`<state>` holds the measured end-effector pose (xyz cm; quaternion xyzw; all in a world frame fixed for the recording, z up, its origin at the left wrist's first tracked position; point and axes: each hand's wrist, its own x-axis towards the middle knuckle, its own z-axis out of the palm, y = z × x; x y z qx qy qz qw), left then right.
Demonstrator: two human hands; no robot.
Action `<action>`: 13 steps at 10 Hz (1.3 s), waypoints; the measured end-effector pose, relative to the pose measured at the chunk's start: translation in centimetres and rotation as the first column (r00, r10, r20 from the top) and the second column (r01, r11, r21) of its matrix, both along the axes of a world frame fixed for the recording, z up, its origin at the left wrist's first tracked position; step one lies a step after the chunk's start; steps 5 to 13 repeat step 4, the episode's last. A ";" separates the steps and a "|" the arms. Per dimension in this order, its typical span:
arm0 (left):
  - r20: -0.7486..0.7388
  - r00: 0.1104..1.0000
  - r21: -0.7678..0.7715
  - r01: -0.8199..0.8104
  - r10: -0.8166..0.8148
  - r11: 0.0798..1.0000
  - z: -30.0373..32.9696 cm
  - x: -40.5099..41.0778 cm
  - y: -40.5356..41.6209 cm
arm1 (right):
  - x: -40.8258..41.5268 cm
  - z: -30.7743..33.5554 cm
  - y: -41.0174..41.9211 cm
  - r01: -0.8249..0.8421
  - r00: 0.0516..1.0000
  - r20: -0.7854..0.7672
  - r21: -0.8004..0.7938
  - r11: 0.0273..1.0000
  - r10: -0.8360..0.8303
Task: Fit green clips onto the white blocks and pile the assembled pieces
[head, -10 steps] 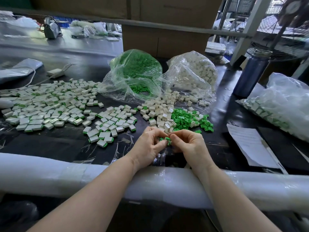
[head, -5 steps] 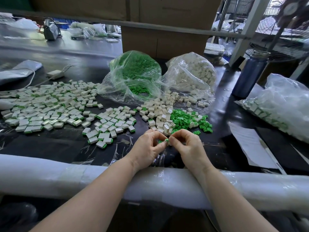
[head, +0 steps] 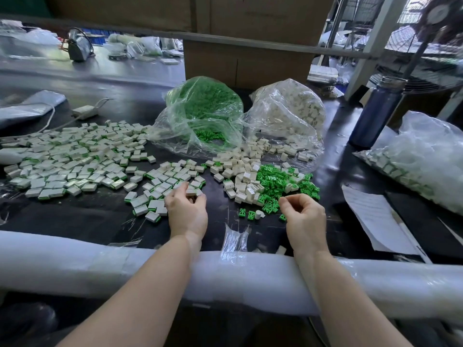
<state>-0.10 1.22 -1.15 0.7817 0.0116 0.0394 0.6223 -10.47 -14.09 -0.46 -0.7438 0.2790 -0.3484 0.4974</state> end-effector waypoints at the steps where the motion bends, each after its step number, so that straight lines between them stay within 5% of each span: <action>1: -0.009 1.000 0.014 -0.004 0.004 1.000 -0.3 0.0 -0.1 | 0.0 -0.3 -0.8 0.115 0.987 0.100 0.113 0.987 -0.127; 3: 0.033 0.999 0.004 0.007 -0.007 1.000 -0.2 -0.2 0.1 | -0.3 -0.6 -2.0 0.272 0.904 0.237 0.318 0.908 -0.354; 4: 0.074 0.997 0.005 -0.021 0.020 1.000 0.1 -0.5 0.3 | -0.5 -0.6 -1.9 0.311 0.887 0.253 0.290 0.905 -0.386; 13: 0.074 0.997 0.005 -0.021 0.020 1.000 0.1 -0.5 0.3 | -0.5 -0.6 -1.9 0.311 0.887 0.253 0.290 0.905 -0.386</action>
